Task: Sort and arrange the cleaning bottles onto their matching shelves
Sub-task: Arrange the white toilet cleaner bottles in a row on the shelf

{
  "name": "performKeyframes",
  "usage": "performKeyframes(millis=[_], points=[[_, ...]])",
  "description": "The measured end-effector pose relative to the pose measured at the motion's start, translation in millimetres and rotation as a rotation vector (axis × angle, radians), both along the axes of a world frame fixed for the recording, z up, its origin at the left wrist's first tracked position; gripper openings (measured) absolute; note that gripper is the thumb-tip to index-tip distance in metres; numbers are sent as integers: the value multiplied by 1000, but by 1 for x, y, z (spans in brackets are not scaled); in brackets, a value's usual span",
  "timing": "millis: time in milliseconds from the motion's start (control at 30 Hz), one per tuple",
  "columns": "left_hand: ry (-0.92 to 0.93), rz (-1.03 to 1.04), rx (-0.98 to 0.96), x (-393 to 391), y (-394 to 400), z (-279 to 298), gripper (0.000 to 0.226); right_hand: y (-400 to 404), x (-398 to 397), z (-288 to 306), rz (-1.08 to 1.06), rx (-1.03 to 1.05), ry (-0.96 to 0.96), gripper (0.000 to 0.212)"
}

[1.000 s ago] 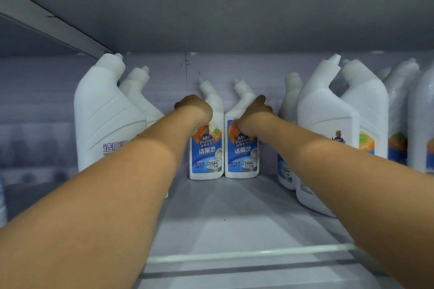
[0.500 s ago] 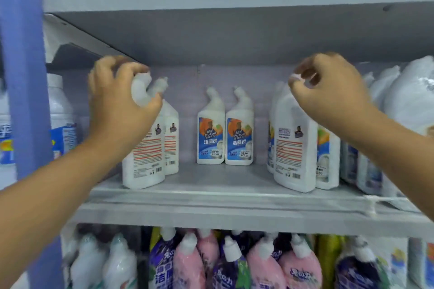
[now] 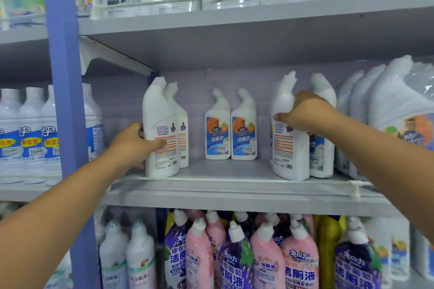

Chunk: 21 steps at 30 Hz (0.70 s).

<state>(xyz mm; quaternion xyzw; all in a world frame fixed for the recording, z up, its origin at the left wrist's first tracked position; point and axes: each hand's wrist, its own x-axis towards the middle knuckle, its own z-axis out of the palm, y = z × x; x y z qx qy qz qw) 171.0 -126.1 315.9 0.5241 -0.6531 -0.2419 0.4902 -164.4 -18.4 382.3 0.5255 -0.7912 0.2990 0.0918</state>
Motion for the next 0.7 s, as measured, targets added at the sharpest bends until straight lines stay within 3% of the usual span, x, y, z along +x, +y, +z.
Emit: performKeyframes(millis=[267,400,467,533,633,700], points=[[-117,-185,21,-51,-12,7,49,-28,26,-4,103,-44,-69,47],[-202,-209,40,-86,-21,12,59,-53,51,-12,-47,-111,-54,65],[-246,-209,51,-102,-25,14,67,-64,62,-13,-100,-93,-32,80],[-232,-259,115,-108,-27,21,81,-65,65,-10,-62,-27,-159,88],[-332,-403,144,-90,-42,38,112,-56,45,-2,73,24,-274,90],[-339,-515,154,-77,-60,43,121,-49,24,-2,227,7,-335,81]])
